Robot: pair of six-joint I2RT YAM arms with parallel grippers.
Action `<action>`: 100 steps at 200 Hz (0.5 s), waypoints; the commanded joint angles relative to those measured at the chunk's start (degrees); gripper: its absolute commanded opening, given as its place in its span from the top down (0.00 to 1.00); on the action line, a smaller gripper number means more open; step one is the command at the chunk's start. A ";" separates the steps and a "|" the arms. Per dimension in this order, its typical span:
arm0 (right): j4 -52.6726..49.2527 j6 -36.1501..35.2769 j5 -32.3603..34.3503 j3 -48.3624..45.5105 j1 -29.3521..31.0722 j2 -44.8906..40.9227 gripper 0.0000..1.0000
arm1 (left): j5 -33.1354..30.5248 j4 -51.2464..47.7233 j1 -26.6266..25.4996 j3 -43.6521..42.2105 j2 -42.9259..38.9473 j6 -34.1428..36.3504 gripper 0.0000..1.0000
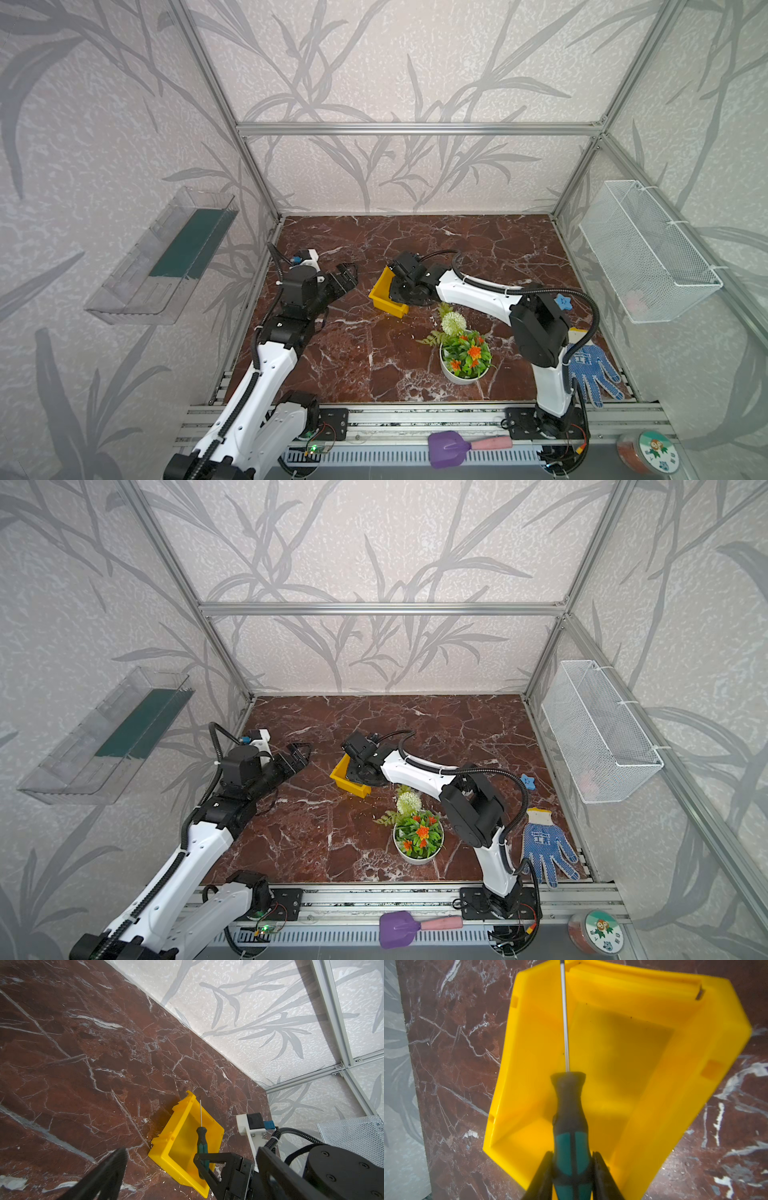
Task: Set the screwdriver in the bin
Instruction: 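Lower the screwdriver into the yellow bin with the right gripper, then open the right gripper to release the screwdriver and withdraw both arms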
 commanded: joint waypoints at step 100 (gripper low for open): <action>-4.41 -5.42 3.00 4.00 1.07 -0.85 0.66 | -2.29 0.16 0.40 -0.44 -1.37 0.10 0.01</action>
